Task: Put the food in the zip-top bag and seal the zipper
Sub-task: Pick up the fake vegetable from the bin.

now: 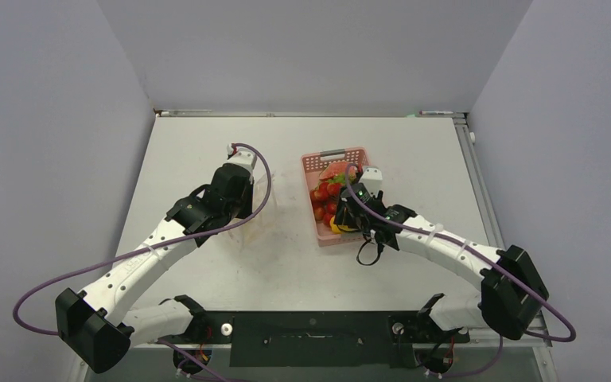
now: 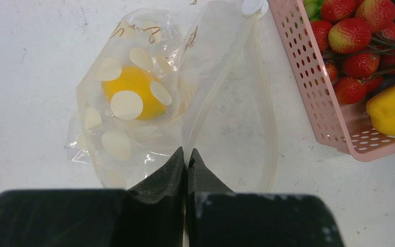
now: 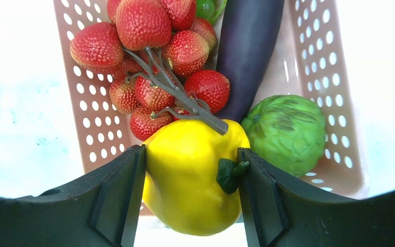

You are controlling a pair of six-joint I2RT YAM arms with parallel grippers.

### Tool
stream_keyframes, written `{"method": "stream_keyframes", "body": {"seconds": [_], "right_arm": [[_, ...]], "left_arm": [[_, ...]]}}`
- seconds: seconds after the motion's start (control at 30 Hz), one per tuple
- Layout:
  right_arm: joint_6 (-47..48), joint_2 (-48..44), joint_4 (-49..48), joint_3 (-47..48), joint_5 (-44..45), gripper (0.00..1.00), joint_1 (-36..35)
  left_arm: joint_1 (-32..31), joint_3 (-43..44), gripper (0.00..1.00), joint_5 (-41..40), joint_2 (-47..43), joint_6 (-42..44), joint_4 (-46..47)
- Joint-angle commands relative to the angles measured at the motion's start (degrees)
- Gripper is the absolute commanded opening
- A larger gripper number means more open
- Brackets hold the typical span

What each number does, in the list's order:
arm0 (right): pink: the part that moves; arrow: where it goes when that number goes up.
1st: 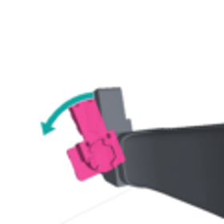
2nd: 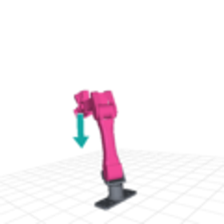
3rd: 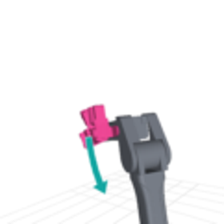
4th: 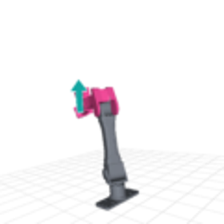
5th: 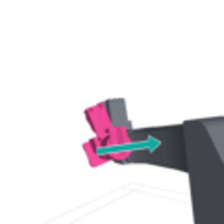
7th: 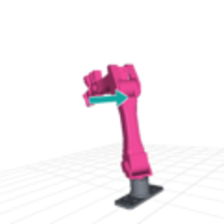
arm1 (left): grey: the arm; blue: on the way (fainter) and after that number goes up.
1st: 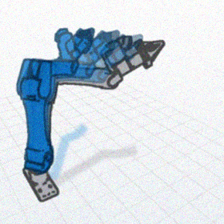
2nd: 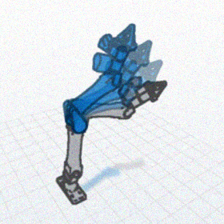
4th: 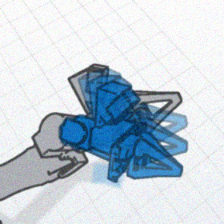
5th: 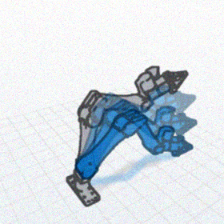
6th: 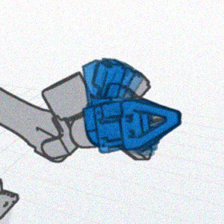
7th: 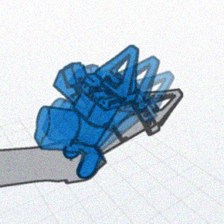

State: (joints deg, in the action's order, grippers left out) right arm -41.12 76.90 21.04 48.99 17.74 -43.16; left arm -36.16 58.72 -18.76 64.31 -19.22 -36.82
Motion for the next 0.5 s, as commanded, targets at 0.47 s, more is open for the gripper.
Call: {"method": "stream_keyframes", "body": {"seconds": [0.47], "right_arm": [[4.8, -10.1, 2.5, 6.6, 1.7, 0.27, -2.1]], "left_arm": [[0.3, 0.6, 0.00, 0.6, 0.0, 0.3, 1.9]]}}
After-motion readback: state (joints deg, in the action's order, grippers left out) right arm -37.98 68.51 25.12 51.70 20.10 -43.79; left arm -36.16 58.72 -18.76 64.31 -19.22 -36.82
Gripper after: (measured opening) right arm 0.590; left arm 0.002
